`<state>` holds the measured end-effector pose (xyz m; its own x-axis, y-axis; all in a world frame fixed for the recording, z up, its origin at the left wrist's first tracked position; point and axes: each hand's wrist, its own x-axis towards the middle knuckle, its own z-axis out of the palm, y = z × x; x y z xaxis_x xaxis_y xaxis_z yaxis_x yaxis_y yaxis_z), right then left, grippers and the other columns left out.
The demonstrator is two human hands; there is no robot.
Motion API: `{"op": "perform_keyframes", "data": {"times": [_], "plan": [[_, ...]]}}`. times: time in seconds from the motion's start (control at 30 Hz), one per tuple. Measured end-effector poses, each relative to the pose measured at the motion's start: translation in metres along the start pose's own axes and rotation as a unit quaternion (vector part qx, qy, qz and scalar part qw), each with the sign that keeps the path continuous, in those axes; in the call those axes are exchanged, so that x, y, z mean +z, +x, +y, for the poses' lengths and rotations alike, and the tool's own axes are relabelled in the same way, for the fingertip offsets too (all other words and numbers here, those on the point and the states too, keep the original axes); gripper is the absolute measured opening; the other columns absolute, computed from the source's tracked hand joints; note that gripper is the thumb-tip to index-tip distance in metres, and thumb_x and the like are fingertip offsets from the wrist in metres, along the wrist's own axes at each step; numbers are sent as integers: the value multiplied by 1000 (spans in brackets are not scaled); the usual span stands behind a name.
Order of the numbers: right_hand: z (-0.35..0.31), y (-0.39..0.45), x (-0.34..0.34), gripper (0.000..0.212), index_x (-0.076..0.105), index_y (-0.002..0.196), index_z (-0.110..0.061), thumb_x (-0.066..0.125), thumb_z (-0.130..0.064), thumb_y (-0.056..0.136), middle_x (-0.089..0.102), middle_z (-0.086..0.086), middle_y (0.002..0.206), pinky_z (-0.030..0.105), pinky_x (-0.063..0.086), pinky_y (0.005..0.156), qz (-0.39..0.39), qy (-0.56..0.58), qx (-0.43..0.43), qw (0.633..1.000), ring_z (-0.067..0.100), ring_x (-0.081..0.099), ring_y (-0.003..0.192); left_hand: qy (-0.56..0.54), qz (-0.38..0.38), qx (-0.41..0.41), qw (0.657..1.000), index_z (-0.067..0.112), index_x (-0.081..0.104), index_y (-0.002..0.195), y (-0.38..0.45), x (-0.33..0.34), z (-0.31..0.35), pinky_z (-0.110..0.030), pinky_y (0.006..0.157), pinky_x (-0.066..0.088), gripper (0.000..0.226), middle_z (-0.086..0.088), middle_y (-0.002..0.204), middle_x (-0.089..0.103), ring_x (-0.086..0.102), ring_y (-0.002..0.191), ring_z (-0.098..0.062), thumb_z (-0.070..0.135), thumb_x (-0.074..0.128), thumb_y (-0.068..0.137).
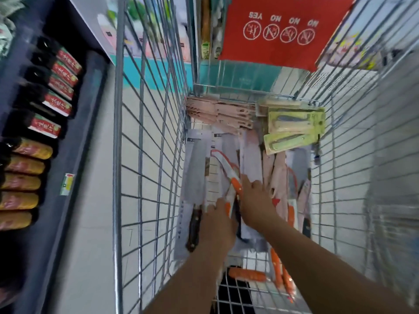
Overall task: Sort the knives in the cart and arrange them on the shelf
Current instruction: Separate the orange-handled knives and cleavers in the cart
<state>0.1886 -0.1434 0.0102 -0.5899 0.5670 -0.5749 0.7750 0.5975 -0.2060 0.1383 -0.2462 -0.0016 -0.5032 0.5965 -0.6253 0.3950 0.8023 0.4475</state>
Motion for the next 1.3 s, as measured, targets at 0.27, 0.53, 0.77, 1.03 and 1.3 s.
{"op": "perform_keyframes", "data": {"times": [0.27,0.53,0.77,1.03,1.3], "plan": [[2,-7,9,49,32,138,-9,49,-21,94,47,18,132,43,40,100,14,40,21,999,36,47,120,-81,38,-103,991,14,49,107,10,20,3,-38,79,52,27,-10,104,60,60,90,-29,38,47,95],[14,-28,-1,31,47,122,-6,52,-17,94,52,13,121,33,45,83,17,150,84,985,30,56,106,-34,-11,-145,989,8,52,102,6,15,9,-31,68,48,32,-11,103,63,61,89,-26,33,64,86],[56,-61,-19,10,54,92,-10,58,-17,87,53,3,80,23,34,51,-13,286,202,937,17,52,66,-74,-34,-67,994,18,56,85,-23,13,47,-26,65,46,18,0,80,62,59,74,-20,24,70,76],[86,-99,-20,19,59,107,-1,51,-11,93,63,14,108,27,43,70,-129,143,239,952,26,60,92,-28,-151,15,988,7,66,94,-46,59,84,-36,78,54,20,-11,92,69,65,89,-27,23,64,82],[63,-86,5,52,36,138,-16,55,-17,89,41,9,137,41,43,99,66,199,145,967,31,45,119,-41,96,-71,992,18,44,131,-36,36,53,-32,94,40,43,-7,130,39,38,119,-21,22,59,90]]}}
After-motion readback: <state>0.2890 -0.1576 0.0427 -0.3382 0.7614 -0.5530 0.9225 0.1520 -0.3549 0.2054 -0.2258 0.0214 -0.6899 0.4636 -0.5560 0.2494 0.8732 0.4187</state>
